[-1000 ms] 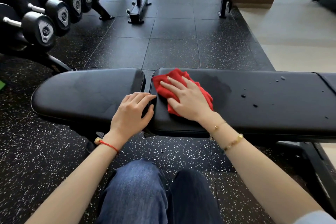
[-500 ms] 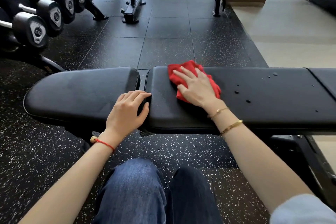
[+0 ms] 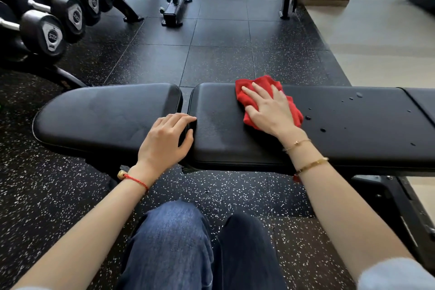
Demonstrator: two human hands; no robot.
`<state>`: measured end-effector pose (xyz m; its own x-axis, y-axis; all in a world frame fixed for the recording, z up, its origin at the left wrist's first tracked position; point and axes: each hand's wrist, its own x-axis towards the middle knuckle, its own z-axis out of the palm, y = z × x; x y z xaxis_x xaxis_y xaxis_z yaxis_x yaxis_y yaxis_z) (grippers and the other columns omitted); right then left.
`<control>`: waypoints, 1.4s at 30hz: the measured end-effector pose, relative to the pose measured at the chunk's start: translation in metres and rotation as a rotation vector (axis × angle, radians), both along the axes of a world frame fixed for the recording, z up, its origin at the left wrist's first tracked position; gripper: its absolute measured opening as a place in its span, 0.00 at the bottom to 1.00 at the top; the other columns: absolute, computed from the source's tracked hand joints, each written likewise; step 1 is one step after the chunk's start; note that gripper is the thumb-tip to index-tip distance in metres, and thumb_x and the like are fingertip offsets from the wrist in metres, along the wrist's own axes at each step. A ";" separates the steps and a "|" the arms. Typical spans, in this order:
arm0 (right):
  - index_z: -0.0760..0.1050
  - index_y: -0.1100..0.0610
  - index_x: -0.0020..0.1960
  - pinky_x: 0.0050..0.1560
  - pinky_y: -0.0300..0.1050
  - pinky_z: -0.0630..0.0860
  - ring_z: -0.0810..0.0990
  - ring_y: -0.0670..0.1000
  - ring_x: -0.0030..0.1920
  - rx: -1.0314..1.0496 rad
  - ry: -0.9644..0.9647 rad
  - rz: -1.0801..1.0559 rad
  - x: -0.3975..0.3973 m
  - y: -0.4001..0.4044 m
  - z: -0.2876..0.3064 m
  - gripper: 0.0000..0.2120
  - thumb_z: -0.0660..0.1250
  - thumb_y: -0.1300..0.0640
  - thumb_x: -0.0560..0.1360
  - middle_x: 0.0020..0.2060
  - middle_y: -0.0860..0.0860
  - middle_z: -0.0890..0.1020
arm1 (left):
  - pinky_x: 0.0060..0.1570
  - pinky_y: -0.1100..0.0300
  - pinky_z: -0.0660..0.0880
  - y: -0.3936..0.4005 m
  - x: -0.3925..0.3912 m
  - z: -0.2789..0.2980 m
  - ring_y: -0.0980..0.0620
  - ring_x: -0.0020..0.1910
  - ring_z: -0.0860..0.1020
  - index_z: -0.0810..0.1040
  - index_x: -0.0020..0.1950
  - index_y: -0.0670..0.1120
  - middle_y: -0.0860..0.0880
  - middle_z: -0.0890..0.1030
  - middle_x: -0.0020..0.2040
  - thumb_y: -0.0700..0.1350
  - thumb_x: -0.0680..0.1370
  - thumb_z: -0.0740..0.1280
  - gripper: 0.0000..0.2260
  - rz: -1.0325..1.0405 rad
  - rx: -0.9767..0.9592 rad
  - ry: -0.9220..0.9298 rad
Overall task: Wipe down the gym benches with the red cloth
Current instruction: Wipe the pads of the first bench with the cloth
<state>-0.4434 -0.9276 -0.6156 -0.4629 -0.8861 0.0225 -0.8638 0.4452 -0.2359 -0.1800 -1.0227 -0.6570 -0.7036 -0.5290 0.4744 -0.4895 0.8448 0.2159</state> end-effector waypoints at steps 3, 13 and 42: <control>0.57 0.38 0.76 0.78 0.54 0.43 0.50 0.59 0.78 -0.009 0.001 0.094 0.028 -0.001 0.001 0.26 0.56 0.45 0.79 0.78 0.42 0.56 | 0.63 0.55 0.71 0.001 0.000 0.000 0.50 0.59 0.78 0.78 0.62 0.47 0.51 0.81 0.58 0.47 0.79 0.61 0.14 0.006 0.000 0.002; 0.60 0.38 0.75 0.77 0.54 0.50 0.55 0.54 0.78 -0.078 0.019 0.221 0.018 0.075 -0.005 0.26 0.60 0.47 0.78 0.77 0.39 0.60 | 0.65 0.52 0.72 0.026 -0.015 0.019 0.50 0.63 0.77 0.80 0.63 0.46 0.51 0.80 0.61 0.48 0.79 0.65 0.14 -0.026 0.053 0.142; 0.58 0.36 0.75 0.78 0.54 0.45 0.52 0.56 0.78 -0.074 -0.001 0.174 0.011 0.086 -0.007 0.27 0.59 0.47 0.78 0.77 0.39 0.58 | 0.63 0.49 0.72 0.065 -0.068 0.005 0.47 0.61 0.77 0.82 0.58 0.46 0.50 0.82 0.58 0.48 0.76 0.64 0.14 0.002 0.006 0.083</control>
<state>-0.4325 -0.8415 -0.6224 -0.3024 -0.9489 0.0898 -0.9260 0.2701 -0.2637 -0.2483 -0.9574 -0.6524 -0.6612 -0.5333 0.5277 -0.4714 0.8425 0.2608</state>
